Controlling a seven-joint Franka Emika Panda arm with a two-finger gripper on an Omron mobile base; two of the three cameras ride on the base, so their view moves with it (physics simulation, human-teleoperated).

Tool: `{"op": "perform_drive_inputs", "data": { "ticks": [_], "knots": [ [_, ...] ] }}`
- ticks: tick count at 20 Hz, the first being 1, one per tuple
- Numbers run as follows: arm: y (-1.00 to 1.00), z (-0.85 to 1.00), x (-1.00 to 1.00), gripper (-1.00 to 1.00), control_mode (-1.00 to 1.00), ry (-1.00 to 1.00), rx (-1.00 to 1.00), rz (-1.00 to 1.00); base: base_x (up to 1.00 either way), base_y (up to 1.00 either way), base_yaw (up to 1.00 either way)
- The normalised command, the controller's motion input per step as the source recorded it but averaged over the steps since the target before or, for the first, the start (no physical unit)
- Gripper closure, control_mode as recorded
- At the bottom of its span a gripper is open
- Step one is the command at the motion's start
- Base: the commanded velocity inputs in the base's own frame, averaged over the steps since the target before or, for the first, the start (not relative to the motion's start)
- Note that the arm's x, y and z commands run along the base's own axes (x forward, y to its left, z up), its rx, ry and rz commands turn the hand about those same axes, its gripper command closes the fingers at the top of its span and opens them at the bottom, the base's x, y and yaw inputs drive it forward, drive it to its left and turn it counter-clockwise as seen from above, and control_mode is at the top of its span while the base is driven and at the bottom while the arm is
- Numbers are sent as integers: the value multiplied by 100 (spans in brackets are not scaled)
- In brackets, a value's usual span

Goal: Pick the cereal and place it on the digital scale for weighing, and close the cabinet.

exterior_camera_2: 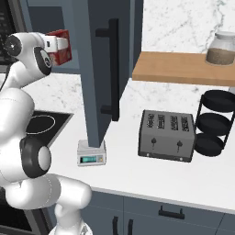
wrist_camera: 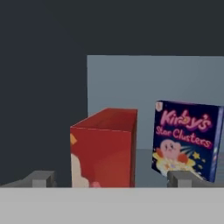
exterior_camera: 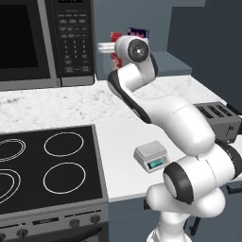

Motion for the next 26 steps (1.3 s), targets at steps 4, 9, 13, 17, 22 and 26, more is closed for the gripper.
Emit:
{"op": "perform_drive_inputs", "data": {
  "ticks": [4, 9, 13, 17, 22, 26],
  "knots": [
    [9, 0, -6, -100, -100, 0, 1, 5, 0, 0, 0],
    [-6, 0, 2, -100, -100, 0, 1, 8, 0, 0, 0],
    [-27, 0, 0, -100, -100, 0, 3, 9, 0, 0, 0],
    [0, 0, 8, -100, -100, 0, 0, 5, 0, 0, 0],
    [11, 0, 28, -100, -100, 0, 0, 2, 0, 0, 0],
    [5, 0, 31, -100, -100, 1, 0, 1, 0, 0, 0]
  ]
}}
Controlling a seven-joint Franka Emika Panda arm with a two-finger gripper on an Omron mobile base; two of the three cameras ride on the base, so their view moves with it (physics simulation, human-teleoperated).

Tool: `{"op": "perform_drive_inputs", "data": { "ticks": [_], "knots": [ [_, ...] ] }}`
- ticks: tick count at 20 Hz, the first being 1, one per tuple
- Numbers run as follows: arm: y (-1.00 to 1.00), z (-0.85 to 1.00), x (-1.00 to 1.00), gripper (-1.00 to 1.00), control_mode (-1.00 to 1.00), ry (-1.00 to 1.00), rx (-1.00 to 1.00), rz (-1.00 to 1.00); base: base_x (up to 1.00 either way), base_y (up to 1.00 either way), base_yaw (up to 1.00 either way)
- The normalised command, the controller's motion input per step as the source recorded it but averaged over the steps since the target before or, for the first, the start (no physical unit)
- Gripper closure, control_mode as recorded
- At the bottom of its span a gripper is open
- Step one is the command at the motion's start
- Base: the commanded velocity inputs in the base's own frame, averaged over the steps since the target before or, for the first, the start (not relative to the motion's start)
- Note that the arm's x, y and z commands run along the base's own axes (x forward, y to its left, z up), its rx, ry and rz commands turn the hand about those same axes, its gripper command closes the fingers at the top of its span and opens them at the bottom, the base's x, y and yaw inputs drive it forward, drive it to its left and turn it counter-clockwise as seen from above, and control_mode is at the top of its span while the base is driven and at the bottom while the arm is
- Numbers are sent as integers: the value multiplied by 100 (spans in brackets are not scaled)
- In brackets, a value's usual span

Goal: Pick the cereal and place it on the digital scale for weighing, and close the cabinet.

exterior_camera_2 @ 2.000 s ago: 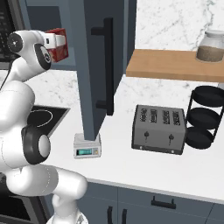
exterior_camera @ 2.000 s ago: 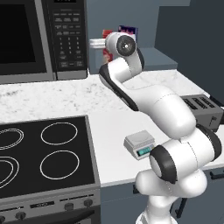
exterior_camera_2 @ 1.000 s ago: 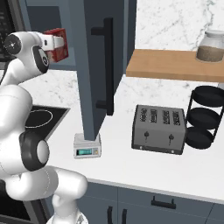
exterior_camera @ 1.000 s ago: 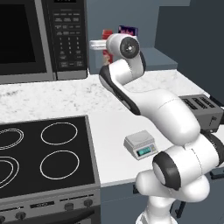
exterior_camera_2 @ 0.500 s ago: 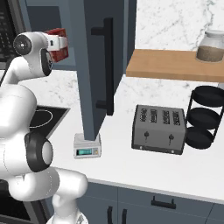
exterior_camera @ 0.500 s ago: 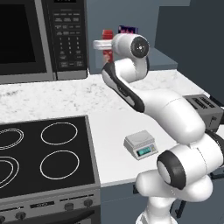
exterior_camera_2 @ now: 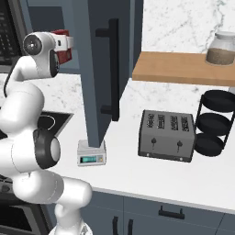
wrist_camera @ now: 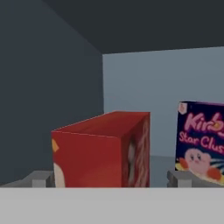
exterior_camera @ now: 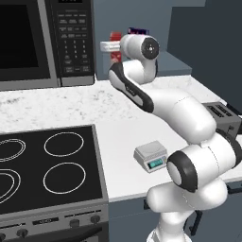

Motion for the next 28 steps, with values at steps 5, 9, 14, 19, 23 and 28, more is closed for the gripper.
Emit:
{"op": "perform_drive_inputs", "data": {
  "ticks": [5, 9, 14, 19, 23, 28],
  "knots": [
    [11, 0, 15, -100, -100, 0, 0, 0, 0, 0, 0],
    [9, -2, 11, -100, -100, 1, 0, 0, 0, 0, 0],
    [2, -1, 6, 100, -100, 2, 0, 0, 0, 0, 0],
    [0, 0, 0, 100, -100, 0, 0, 0, 0, 0, 0],
    [0, 0, -5, 100, -100, 0, 0, 0, 0, 0, 0],
    [10, 9, -50, 100, -100, -4, 3, 0, 0, 0, 0]
  ]
}}
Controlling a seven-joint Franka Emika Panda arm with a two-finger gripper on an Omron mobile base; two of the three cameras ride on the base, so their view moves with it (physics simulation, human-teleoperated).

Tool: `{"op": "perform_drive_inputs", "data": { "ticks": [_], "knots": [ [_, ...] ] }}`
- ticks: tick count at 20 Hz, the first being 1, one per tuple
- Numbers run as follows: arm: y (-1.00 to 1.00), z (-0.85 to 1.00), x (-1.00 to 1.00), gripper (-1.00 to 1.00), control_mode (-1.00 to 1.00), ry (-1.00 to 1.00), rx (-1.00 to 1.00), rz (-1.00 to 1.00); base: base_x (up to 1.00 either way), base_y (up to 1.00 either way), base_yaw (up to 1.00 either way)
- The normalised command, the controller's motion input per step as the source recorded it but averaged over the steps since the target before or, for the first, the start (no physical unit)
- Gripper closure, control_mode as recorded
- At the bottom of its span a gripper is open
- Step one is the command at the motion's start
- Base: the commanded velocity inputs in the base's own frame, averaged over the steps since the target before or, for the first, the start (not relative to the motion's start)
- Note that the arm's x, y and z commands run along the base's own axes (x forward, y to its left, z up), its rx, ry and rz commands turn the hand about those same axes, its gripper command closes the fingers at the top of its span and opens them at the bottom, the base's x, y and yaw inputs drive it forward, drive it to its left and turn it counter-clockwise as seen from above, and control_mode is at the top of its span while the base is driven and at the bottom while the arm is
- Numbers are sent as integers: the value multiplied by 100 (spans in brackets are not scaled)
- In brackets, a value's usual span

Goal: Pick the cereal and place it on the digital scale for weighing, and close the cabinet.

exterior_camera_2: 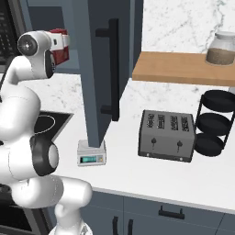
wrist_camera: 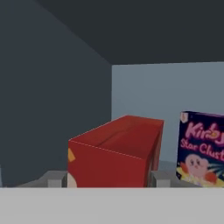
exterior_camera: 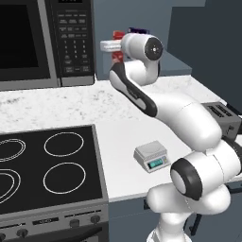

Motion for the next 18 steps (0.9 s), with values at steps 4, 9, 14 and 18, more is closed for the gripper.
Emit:
{"op": "perform_drive_inputs", "data": {
  "ticks": [4, 9, 14, 18],
  "knots": [
    [8, 8, -44, 100, -100, -2, 4, 0, 0, 0, 0],
    [6, 0, -60, 100, -100, -3, 6, 0, 0, 0, 0],
    [0, 0, -95, 100, -100, -2, 5, 0, 0, 0, 0],
    [0, 0, -100, 100, -100, 4, 1, -1, 0, 0, 0]
  ]
}}
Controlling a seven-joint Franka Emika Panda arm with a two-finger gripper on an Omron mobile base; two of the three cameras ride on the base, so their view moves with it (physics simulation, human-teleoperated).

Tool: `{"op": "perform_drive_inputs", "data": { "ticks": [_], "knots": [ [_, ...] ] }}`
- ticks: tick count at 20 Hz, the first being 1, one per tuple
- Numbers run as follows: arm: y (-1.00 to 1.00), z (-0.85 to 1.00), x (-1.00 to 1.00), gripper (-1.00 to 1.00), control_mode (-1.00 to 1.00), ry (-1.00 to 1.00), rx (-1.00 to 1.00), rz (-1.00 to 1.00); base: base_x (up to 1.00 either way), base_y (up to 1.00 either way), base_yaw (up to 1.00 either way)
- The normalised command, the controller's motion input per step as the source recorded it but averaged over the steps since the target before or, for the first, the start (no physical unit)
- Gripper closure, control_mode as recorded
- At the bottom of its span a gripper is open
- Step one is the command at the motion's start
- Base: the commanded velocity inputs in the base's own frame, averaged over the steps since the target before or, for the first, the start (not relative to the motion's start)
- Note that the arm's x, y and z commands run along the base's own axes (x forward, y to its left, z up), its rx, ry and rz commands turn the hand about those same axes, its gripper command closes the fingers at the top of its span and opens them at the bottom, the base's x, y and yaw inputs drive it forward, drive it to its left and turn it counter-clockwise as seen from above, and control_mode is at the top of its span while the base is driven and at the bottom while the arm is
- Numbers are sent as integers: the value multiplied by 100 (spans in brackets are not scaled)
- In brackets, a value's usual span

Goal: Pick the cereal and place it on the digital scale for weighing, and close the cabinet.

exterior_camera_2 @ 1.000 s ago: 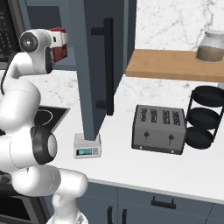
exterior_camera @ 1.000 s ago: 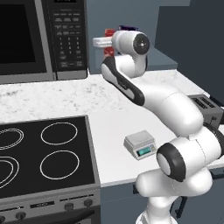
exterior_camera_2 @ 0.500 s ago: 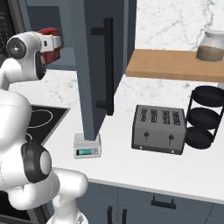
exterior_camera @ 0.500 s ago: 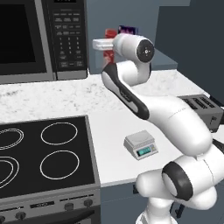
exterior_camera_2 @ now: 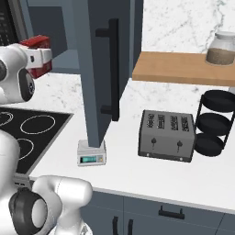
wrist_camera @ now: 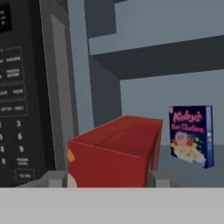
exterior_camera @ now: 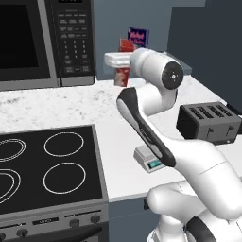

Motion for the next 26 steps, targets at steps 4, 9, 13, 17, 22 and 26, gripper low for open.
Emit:
{"op": "perform_drive_inputs", "data": {
  "ticks": [4, 9, 13, 17, 22, 26],
  "knots": [
    [-1, 0, -100, 100, -100, 21, 0, -9, 0, 0, 0],
    [5, -34, -73, 100, -100, 25, 0, -32, 0, 0, 0],
    [-8, -75, -48, 100, -100, 2, 0, -42, 0, 0, 0],
    [-37, -63, -21, 100, -100, 0, 0, -32, 0, 0, 0],
    [-37, -47, 0, 100, -100, 3, -5, -20, 0, 0, 0],
    [-21, -42, 11, 100, -100, 13, -7, -14, 0, 0, 0]
  ]
}}
